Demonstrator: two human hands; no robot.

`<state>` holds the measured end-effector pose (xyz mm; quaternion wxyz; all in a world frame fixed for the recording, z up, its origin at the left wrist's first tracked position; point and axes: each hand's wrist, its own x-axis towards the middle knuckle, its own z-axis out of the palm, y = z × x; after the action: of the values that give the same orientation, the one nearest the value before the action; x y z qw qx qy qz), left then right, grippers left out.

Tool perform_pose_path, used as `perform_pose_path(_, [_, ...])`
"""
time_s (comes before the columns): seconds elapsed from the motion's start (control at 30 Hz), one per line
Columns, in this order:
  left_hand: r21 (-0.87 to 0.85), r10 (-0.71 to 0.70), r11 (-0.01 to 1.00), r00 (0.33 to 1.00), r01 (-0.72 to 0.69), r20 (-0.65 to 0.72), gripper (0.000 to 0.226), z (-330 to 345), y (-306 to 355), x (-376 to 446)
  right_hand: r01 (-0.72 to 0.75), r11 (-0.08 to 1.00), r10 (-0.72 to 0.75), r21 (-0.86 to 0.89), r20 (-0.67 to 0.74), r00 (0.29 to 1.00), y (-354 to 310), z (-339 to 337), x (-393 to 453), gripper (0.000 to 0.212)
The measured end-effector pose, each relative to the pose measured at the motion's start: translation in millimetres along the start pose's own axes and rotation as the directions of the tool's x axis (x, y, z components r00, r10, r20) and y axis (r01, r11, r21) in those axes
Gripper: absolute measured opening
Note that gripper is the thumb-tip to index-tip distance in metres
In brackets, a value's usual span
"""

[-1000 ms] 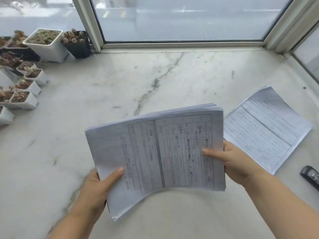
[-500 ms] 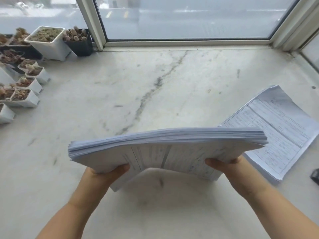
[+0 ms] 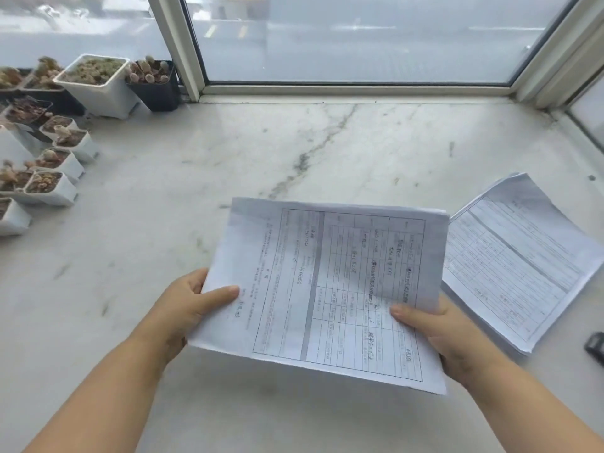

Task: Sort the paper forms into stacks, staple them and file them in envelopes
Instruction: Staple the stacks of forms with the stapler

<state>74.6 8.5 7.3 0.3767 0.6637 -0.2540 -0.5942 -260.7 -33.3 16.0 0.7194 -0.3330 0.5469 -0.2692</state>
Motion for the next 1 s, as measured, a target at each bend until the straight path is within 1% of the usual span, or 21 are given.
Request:
perform_pose_path(0.03, [-0.010,-0.074,0.997,0.996,0.075,0.043,0.042,-3,1,4,-0.055,0.996,0.057,0.068,-0.028,0.998,5,0,-1,0.032])
perform_pose_path(0.07, [-0.020,-0.139,0.990,0.989,0.140,0.051,0.033,-4,0,5,-0.091,0.988,0.098,0.122,-0.058,0.993,11,2,-2,0.033])
perform_pose_path(0.1, [-0.034,-0.180,0.983,0.983,0.181,0.017,0.023,-3,-5,7,-0.115,0.979,0.132,0.166,-0.093,0.987,18,3,-5,0.029])
perform_pose_path(0.13, [-0.072,-0.206,0.977,0.977,0.202,-0.050,0.017,0,-13,7,-0.136,0.968,0.162,0.213,-0.114,0.980,26,5,-6,0.024])
perform_pose_path(0.17, [-0.136,-0.219,0.970,0.965,0.200,-0.141,0.013,5,-23,7,-0.163,0.953,0.200,0.257,-0.124,0.972,34,8,-9,0.022])
perform_pose_path(0.23, [-0.339,-0.253,0.929,0.925,0.150,-0.283,0.012,21,-39,1,-0.214,0.911,0.272,0.353,-0.125,0.954,51,19,-16,0.022])
perform_pose_path(0.27, [-0.430,-0.271,0.895,0.910,0.118,-0.314,0.014,32,-43,-4,-0.228,0.890,0.298,0.396,-0.123,0.947,58,27,-19,0.022])
perform_pose_path(0.3, [-0.485,-0.290,0.868,0.901,0.106,-0.323,0.016,43,-48,-10,-0.229,0.873,0.311,0.430,-0.130,0.941,66,34,-22,0.022])
perform_pose_path(0.37, [-0.498,-0.315,0.855,0.907,0.144,-0.280,0.019,71,-57,-26,-0.236,0.862,0.327,0.449,-0.137,0.935,83,48,-26,0.026])
perform_pose_path(0.4, [-0.478,-0.327,0.861,0.908,0.172,-0.263,0.019,86,-61,-35,-0.255,0.862,0.341,0.438,-0.129,0.931,90,56,-29,0.034])
perform_pose_path(0.47, [-0.443,-0.373,0.867,0.887,0.229,-0.273,0.020,112,-70,-53,-0.265,0.860,0.346,0.436,-0.116,0.931,99,71,-36,0.047])
perform_pose_path(0.53, [-0.418,-0.413,0.867,0.860,0.270,-0.300,0.019,125,-81,-65,-0.265,0.830,0.358,0.490,-0.106,0.928,102,82,-41,0.047])
perform_pose_path(0.63, [-0.414,-0.400,0.868,0.878,0.272,-0.261,0.019,117,-84,-65,-0.268,0.753,0.380,0.601,-0.063,0.923,94,76,-38,0.042])
perform_pose_path(0.7, [-0.474,-0.380,0.842,0.908,0.260,-0.176,0.015,98,-78,-60,-0.198,0.749,0.315,0.632,-0.076,0.946,78,50,-30,0.052])
perform_pose_path(0.73, [-0.473,-0.352,0.845,0.926,0.251,-0.138,0.017,87,-74,-56,-0.166,0.765,0.273,0.623,-0.079,0.959,68,35,-26,0.064])
perform_pose_path(0.77, [-0.427,-0.311,0.873,0.944,0.237,-0.111,0.021,74,-70,-53,-0.174,0.788,0.262,0.591,-0.066,0.963,56,23,-22,0.076])
perform_pose_path(0.8, [-0.362,-0.269,0.905,0.960,0.222,-0.082,0.031,62,-68,-50,-0.214,0.824,0.273,0.525,-0.036,0.961,46,12,-16,0.080])
perform_pose_path(0.87, [-0.237,-0.181,0.956,0.984,0.173,-0.010,0.050,42,-65,-45,-0.297,0.899,0.308,0.321,0.018,0.951,26,3,-3,0.065])
perform_pose_path(0.93, [-0.160,-0.099,0.981,0.993,0.108,0.064,0.060,36,-63,-44,-0.306,0.950,0.302,0.059,0.073,0.951,10,8,11,0.060])
perform_pose_path(0.97, [-0.127,-0.056,0.990,0.995,0.067,0.085,0.059,38,-61,-45,-0.287,0.957,0.289,-0.032,0.104,0.952,3,13,16,0.058])
perform_pose_path(1.0, [-0.102,-0.006,0.995,0.996,0.015,0.090,0.053,43,-57,-46,-0.256,0.964,0.264,-0.075,0.126,0.956,-1,18,23,0.050])
